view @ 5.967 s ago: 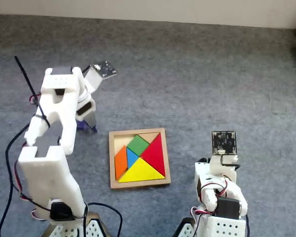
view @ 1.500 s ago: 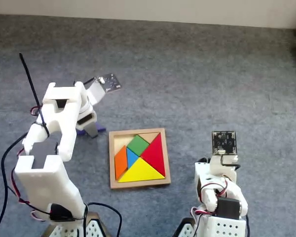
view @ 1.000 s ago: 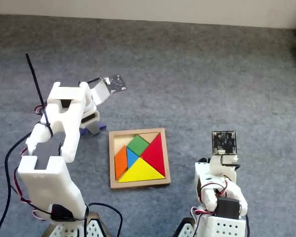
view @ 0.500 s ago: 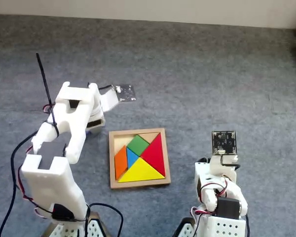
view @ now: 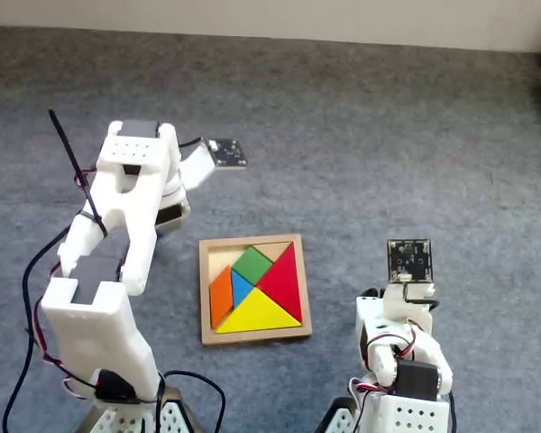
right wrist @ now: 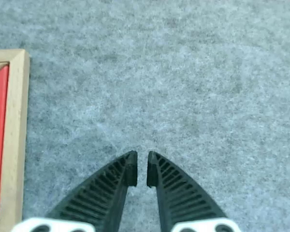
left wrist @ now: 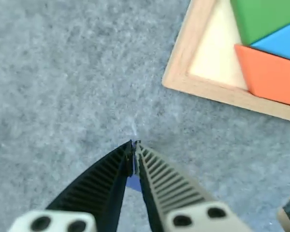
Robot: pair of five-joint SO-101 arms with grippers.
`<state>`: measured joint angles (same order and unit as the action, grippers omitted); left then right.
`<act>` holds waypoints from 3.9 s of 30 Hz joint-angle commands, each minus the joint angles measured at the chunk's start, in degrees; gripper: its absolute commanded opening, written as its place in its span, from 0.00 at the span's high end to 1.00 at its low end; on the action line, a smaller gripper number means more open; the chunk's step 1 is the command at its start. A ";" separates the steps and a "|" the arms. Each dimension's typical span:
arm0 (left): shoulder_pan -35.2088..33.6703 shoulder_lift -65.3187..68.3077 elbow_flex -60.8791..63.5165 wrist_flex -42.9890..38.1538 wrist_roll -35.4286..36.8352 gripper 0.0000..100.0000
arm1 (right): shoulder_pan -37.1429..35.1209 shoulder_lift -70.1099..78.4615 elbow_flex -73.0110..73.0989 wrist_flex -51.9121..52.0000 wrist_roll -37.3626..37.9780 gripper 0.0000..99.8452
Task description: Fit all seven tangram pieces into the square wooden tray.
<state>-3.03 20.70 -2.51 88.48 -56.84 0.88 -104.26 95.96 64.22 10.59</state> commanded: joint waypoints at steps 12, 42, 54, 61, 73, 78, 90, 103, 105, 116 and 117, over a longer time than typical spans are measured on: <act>1.36 -23.08 15.08 -2.55 0.79 0.97 | 0.57 -0.92 5.93 -0.75 -0.09 0.95; -1.71 -49.80 40.31 -15.21 14.51 0.83 | 0.57 -0.92 5.93 -0.75 -0.09 0.95; -9.54 -22.37 27.91 -22.68 4.92 0.73 | 0.57 -0.92 5.93 -0.75 -0.09 0.95; -10.77 -12.26 17.98 -22.68 2.90 0.73 | 0.57 -0.92 5.93 -0.75 -0.09 0.95; -12.18 3.65 8.04 -22.33 2.90 0.74 | 0.57 -0.92 5.93 -0.75 -0.09 0.95; -12.26 4.26 8.22 -22.15 2.90 0.80 | 0.57 -0.92 5.93 -0.75 -0.09 0.95; -10.15 -0.04 8.22 -10.37 3.08 0.93 | 0.57 -0.92 5.93 -0.75 -0.09 0.95; 0.57 -20.79 16.92 -1.49 13.89 0.93 | 0.57 -0.92 5.93 -0.75 -0.09 0.95; 4.62 -23.69 19.82 -1.49 18.02 0.93 | 0.57 -0.92 5.93 -0.75 -0.09 0.95; 17.36 -28.26 31.16 -16.88 34.02 0.93 | 0.57 -0.92 5.93 -0.75 -0.09 0.95; 17.36 -26.95 31.16 -18.02 34.02 0.93 | 0.57 -0.92 5.93 -0.75 -0.09 0.95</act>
<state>12.88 -6.99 28.35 76.26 -24.84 0.88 -104.26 95.96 64.22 10.59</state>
